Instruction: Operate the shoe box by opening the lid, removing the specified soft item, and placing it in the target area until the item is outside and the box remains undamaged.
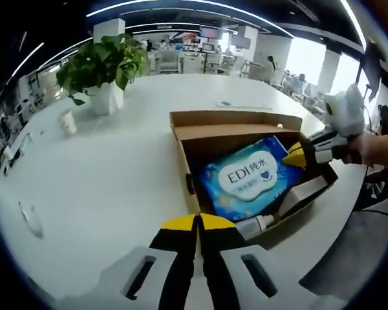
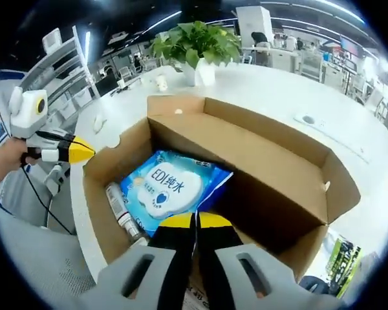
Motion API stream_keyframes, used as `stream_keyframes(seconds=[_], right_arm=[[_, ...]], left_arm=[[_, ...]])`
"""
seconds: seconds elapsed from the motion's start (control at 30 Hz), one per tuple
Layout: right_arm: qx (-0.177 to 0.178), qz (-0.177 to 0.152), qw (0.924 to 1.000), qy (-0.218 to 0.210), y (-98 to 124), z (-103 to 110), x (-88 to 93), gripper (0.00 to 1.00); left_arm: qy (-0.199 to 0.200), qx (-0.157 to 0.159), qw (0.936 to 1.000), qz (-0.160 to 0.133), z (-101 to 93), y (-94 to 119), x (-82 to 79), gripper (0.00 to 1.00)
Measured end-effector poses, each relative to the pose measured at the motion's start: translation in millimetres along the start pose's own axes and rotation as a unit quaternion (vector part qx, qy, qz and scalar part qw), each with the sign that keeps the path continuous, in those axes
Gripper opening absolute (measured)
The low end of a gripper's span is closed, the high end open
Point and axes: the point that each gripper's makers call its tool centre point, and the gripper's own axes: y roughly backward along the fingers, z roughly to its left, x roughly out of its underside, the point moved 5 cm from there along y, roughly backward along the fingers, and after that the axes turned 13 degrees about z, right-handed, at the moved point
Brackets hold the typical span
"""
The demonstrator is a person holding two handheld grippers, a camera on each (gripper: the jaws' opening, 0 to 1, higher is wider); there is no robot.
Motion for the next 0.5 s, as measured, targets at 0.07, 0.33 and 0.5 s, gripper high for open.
stream_keyframes(seconds=[0.07,0.33,0.5], right_arm=[[0.006,0.000,1.0000,0.002,3.4,-1.3,0.2,0.00],[0.022,-0.006,0.9997,-0.001,17.2,-8.4,4.6,0.00],[0.035,-0.008,0.9994,0.000,21.5,-12.1,10.3,0.00]], left_arm=[[-0.009,-0.003,0.9999,-0.006,-5.7,4.0,-4.2,0.00],[-0.075,0.052,0.9958,-0.006,-47.2,-6.2,-21.9,0.09],[-0.099,0.060,0.9911,0.065,-59.0,-38.0,-18.7,0.13]])
